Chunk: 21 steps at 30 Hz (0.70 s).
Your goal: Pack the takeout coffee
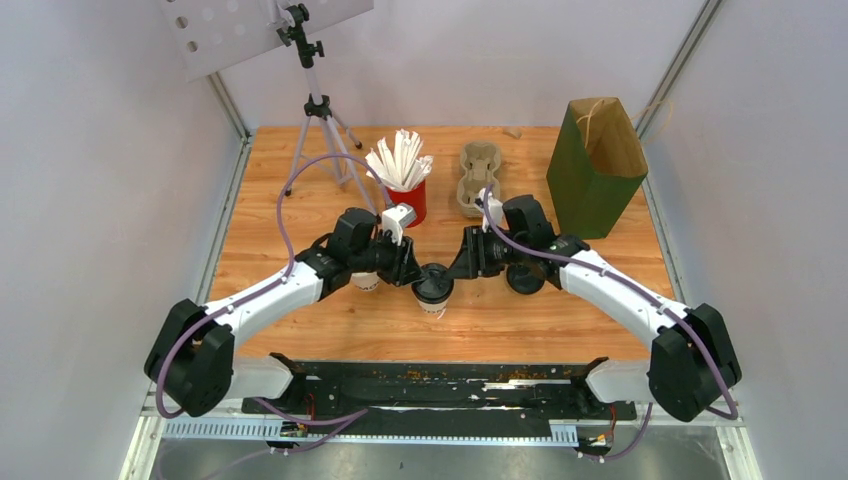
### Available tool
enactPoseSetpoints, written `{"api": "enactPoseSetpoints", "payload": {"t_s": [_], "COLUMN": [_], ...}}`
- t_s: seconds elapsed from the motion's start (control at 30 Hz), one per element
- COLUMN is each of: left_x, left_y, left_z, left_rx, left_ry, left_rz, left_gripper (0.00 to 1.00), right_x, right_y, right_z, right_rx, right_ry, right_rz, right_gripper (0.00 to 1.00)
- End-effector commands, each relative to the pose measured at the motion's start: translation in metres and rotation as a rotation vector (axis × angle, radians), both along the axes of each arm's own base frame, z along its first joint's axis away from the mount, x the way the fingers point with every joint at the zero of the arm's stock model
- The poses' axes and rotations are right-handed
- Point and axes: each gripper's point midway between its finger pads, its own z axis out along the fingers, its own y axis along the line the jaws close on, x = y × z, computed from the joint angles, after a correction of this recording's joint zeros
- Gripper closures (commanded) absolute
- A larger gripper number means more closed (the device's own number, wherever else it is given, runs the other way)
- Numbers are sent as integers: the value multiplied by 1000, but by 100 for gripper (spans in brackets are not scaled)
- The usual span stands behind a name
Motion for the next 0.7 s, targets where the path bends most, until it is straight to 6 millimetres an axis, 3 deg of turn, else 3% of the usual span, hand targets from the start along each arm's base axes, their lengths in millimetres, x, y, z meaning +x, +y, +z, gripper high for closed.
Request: {"api": "enactPoseSetpoints", "payload": {"t_s": [0.0, 0.33, 0.67], "left_x": [-9, -7, -7], "left_y": [-3, -9, -9], "left_z": [-12, -14, -18], "left_rx": [47, 36, 33], "left_ry": [7, 25, 40], "left_rz": [-106, -123, -110], "left_gripper": [57, 57, 58], "right_x": [15, 20, 15], "right_y": [-8, 5, 5], "right_z": [16, 12, -10], "right_rx": [-90, -71, -88], "right_ry": [-105, -87, -42], "right_rz": [16, 82, 100], "right_gripper": [56, 65, 76]}}
